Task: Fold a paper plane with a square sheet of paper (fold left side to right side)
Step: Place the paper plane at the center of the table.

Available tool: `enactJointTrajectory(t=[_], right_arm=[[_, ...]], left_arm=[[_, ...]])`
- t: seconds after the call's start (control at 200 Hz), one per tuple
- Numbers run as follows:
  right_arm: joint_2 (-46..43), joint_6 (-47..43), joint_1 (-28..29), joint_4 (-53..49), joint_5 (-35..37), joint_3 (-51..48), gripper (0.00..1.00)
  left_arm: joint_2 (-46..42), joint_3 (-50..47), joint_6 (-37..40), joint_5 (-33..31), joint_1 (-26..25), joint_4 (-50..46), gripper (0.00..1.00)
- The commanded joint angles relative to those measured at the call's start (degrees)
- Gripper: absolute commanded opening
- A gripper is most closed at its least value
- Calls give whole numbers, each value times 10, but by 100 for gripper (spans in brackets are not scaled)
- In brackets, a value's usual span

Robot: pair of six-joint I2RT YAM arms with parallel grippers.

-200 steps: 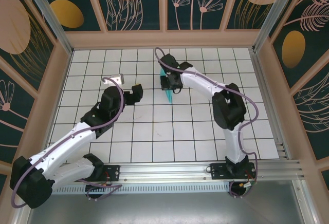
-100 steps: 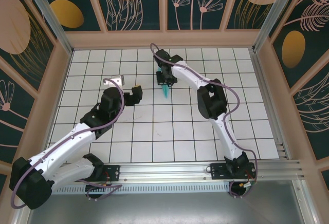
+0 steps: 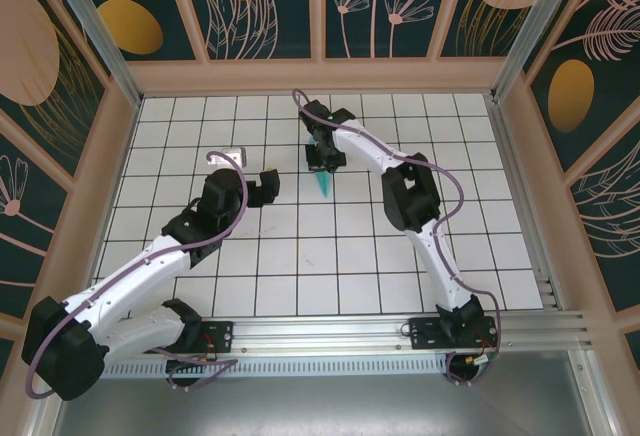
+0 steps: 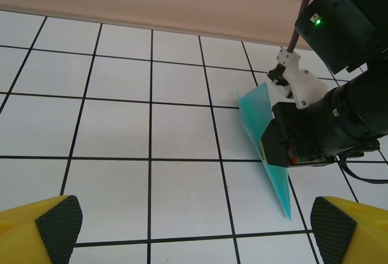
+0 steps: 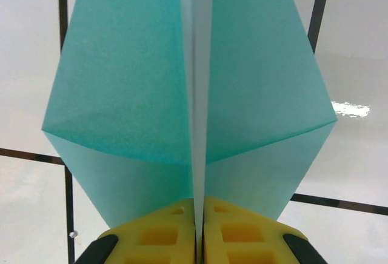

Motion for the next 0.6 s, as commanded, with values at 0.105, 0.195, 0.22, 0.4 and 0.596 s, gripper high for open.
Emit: enactJointTrajectory(t=[0.105, 0.195, 0.22, 0.4, 0.596], right_arm=[[21, 6, 0, -25, -4, 4, 16], [18, 7, -1, -26, -6, 7, 21], [17, 7, -1, -27, -7, 9, 22], [4, 12, 4, -45, 3, 34, 30], [-30, 18, 14, -59, 17, 34, 37]], left_arm=[[5, 10, 12, 6, 3, -7, 98], [5, 10, 11, 6, 3, -8, 99], [5, 10, 10, 6, 2, -8, 99], [5, 15, 9, 7, 3, -14, 98], [0, 24, 10, 4, 3, -24, 98]])
